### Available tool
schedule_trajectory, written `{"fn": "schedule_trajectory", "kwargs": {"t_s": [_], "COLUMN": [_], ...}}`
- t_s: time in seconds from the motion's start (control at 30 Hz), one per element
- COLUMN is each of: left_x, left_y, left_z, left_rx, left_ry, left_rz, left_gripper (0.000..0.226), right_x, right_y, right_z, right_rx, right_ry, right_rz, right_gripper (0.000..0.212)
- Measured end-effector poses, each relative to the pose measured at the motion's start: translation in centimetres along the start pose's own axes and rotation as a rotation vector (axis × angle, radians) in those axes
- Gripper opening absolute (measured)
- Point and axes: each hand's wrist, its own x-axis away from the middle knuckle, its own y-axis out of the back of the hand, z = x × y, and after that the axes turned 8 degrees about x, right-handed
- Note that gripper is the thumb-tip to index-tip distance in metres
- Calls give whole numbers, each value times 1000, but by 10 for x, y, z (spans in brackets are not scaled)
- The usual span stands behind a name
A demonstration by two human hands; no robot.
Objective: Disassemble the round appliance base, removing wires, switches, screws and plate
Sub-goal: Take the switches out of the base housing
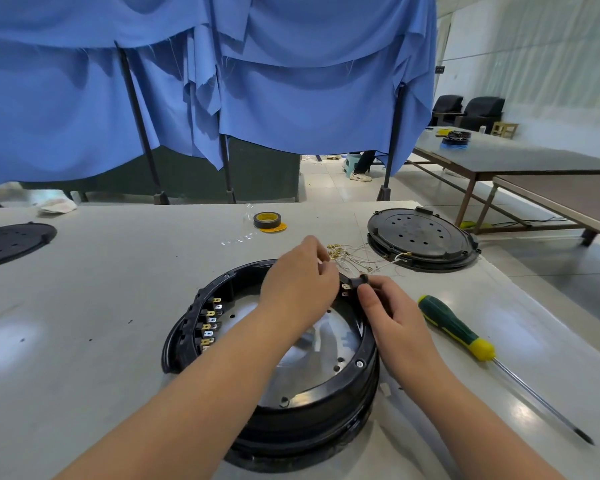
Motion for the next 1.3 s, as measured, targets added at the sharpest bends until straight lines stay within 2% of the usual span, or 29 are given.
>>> {"fn": "schedule_trajectory", "kwargs": {"t_s": [0.13, 0.3, 0.6, 0.83, 0.93, 1.0, 1.07, 1.3], "left_x": [-4, -5, -4, -4, -4, -4, -4, -1], "left_y": [-10, -13, -12, -11, -11, -11, -11, -11], "left_z": [5, 13, 14, 14, 12, 10, 9, 11], "left_rx": [-204, -230, -177, -173, -197, -209, -197, -245], "left_ry": [-81, -54, -23, -17, -12, -12, -4, -16], "left_rz": [180, 303, 329, 329, 342, 348, 346, 318], "left_gripper": [41, 38, 38, 38, 43, 47, 50, 59], "right_x": [-3, -5, -4, -3, -1, 2, 0, -23], "right_y": [2, 4, 4, 3, 3, 2, 5, 34], "right_z": [-1, 0, 1, 0, 3, 9, 14, 3], "right_rx": [110, 215, 160, 178, 181, 200, 184, 101], "right_ry": [25, 92, 205, 221, 274, 357, 379, 204], "right_rz": [-1, 11, -31, -67, -116, -172, -197, -383], "right_gripper": [11, 11, 24, 28, 5, 16, 15, 18]}}
